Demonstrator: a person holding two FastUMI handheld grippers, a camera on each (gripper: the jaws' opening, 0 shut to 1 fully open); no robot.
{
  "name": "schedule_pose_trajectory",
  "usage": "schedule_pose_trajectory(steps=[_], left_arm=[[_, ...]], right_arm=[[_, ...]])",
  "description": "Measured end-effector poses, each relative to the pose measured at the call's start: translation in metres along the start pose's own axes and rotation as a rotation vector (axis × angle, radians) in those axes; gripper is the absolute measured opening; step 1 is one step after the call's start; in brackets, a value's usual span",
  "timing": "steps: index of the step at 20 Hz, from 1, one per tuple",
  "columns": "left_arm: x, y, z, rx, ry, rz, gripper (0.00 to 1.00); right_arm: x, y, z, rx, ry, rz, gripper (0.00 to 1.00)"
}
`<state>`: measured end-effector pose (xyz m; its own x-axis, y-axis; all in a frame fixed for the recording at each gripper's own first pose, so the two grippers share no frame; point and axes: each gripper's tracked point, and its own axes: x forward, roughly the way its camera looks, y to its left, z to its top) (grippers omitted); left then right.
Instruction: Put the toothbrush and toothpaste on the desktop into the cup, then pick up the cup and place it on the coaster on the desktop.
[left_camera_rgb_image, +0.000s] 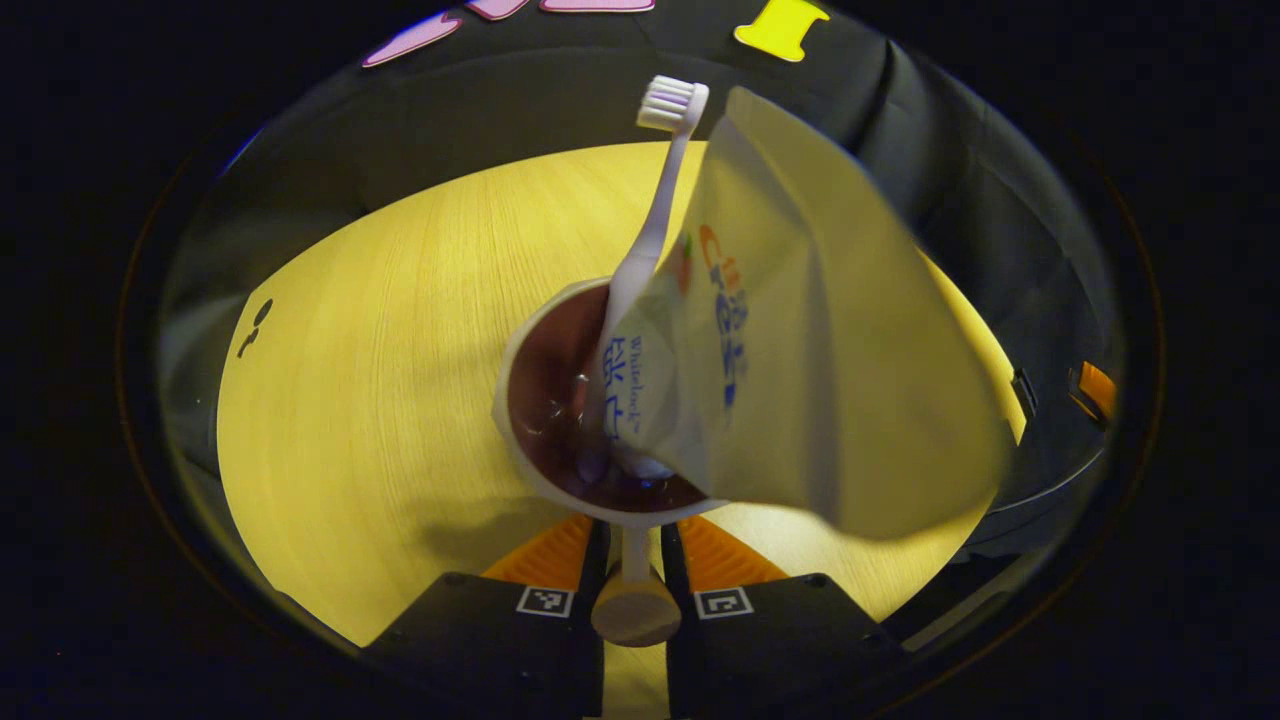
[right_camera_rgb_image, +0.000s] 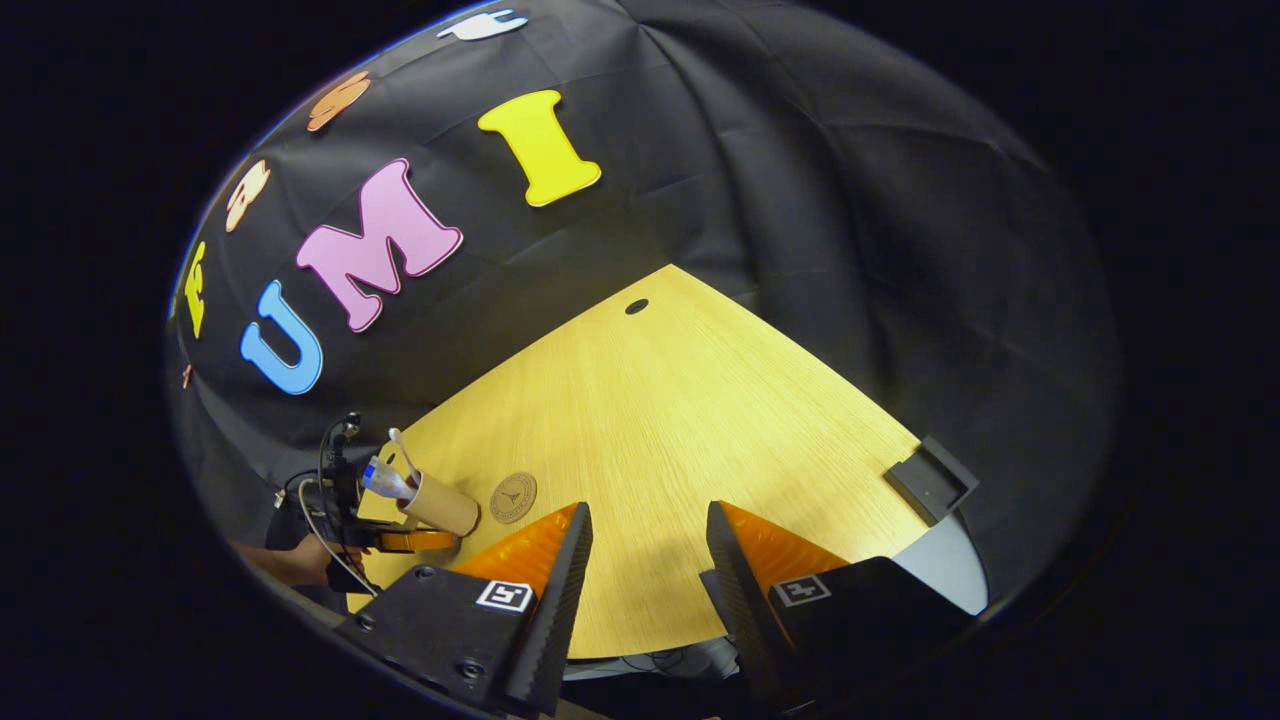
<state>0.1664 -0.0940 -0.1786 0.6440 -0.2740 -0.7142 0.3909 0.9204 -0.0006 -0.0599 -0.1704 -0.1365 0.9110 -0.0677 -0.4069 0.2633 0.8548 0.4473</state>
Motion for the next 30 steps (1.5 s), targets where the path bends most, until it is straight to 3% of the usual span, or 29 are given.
schedule_pose_trajectory(steps=[1,11,20,22,23,24,30], left_arm=[[-0.002,-0.005,0.004,0.006,-0.009,-0.007,0.30],[0.014,-0.063,0.035,0.099,-0.024,-0.058,0.29],[0.042,-0.072,0.039,0.109,0.011,-0.048,0.29],[0.043,-0.073,0.042,0.114,0.008,-0.045,0.29],[0.044,-0.074,0.039,0.118,0.009,-0.043,0.34],[0.044,-0.075,0.038,0.120,0.013,-0.039,0.29],[0.046,-0.078,0.037,0.110,0.022,-0.023,0.31]], right_arm=[[-0.001,0.000,0.000,0.000,0.000,0.000,0.71],[-0.028,-0.032,0.008,0.028,-0.032,-0.038,0.71],[-0.048,-0.067,0.012,0.058,-0.057,-0.107,0.71],[-0.050,-0.069,0.011,0.059,-0.052,-0.111,0.71],[-0.050,-0.069,0.010,0.060,-0.050,-0.111,0.72],[-0.049,-0.070,0.011,0.063,-0.049,-0.112,0.71],[-0.045,-0.071,0.015,0.068,-0.056,-0.110,0.71]])
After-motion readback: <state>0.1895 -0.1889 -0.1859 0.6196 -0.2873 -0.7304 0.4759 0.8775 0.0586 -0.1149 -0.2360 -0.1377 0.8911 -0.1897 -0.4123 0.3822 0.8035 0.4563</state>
